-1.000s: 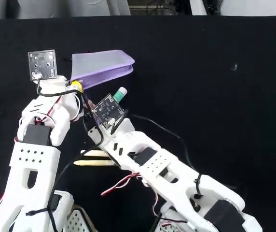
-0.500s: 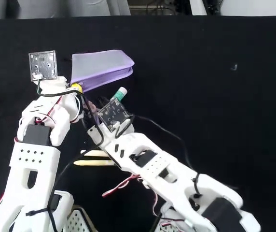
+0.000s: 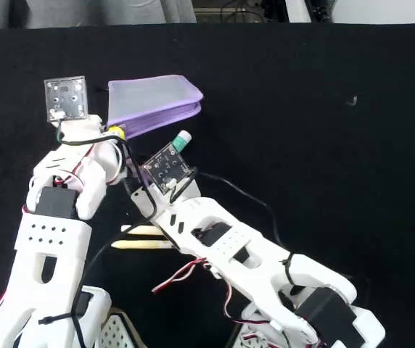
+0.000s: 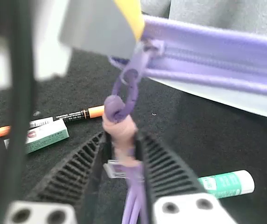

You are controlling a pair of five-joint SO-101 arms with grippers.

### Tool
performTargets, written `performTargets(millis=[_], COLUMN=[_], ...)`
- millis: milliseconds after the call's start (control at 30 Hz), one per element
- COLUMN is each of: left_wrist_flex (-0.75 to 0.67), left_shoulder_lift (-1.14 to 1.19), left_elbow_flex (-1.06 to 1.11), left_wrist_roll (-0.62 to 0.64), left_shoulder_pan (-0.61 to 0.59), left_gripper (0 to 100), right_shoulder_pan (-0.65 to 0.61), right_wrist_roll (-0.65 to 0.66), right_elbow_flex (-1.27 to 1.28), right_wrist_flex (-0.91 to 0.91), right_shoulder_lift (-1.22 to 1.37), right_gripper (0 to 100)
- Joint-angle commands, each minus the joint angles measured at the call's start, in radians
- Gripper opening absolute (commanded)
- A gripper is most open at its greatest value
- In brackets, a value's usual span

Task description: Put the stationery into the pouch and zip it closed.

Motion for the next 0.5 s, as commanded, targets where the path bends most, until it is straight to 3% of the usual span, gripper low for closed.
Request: performTargets(millis=[0,300,467], left_wrist_flex=[0.0,-0.005,0.003], left_shoulder_lift=[-0.028,-0.028,-0.028], left_elbow_flex=[-0.064,-0.068,-0.101], left_wrist_roll=[0.009,0.012,0.012], left_shoulder_pan=[0.028,0.033,0.028], left_gripper=[3,3,3], right_shoulder_pan=[0.037,0.041,0.04], right_wrist_roll=[0.002,-0.005,-0.005], right_elbow_flex=[-0.071,-0.068,-0.051], right_wrist_flex=[-0.021,-0.023,-0.031], right_shoulder_lift=[0.002,-0.001,-0.004], right_gripper=[2.0,2.3,15.7])
